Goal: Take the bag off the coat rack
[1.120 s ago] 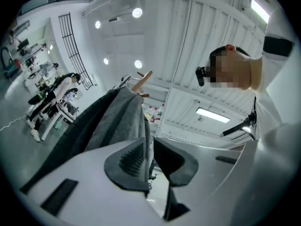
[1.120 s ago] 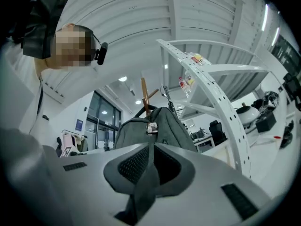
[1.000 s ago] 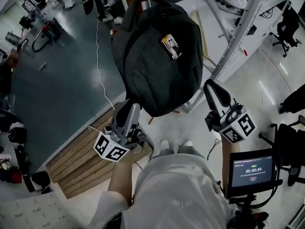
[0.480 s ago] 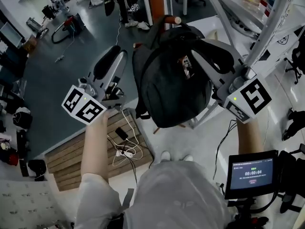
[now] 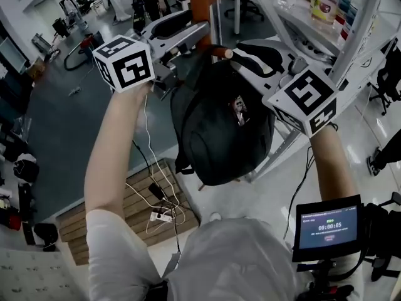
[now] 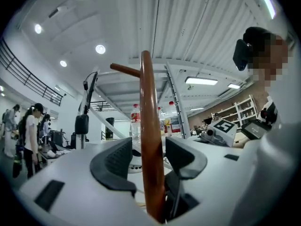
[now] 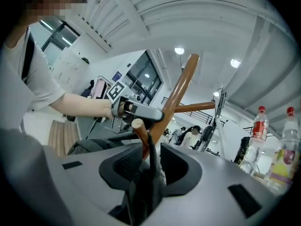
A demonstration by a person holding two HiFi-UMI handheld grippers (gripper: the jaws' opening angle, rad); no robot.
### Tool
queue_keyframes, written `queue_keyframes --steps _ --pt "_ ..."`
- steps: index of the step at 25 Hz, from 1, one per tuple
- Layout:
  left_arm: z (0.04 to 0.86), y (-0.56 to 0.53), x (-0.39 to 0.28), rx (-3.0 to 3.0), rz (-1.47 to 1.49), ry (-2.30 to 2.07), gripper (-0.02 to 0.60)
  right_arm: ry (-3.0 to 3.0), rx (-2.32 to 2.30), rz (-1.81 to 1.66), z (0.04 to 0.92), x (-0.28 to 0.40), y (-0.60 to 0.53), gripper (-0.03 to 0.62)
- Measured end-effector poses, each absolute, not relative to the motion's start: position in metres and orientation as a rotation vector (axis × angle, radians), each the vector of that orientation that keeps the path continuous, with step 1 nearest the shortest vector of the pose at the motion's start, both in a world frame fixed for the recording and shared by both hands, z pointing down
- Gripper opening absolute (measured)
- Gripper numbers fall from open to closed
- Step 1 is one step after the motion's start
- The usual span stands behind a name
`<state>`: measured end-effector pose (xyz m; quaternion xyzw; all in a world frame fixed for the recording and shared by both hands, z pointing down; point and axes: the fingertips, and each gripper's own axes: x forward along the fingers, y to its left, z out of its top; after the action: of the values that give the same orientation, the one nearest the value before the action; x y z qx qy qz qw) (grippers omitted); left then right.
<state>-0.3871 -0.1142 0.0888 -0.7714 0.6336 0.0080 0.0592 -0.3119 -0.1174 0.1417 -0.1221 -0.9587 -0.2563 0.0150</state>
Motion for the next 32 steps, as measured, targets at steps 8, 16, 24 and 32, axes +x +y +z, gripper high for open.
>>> queue_keyframes --steps 8,16,24,32 --pt "0.088 -0.144 -0.377 -2.496 0.117 1.747 0.204 -2.804 -0.487 -0.844 0.165 -0.343 -0.114 0.095" --pt "0.103 -0.153 -0.370 -2.563 0.081 1.701 0.120 -2.762 -0.446 -0.844 0.170 -0.359 -0.120 0.092" --pt "0.102 -0.155 -0.371 -2.593 0.112 1.696 0.120 -2.778 -0.335 -0.840 0.169 -0.364 -0.125 0.041" --pt "0.097 -0.152 -0.365 -2.601 0.101 1.681 0.120 -2.855 -0.319 -0.643 0.157 -0.358 -0.126 0.041"
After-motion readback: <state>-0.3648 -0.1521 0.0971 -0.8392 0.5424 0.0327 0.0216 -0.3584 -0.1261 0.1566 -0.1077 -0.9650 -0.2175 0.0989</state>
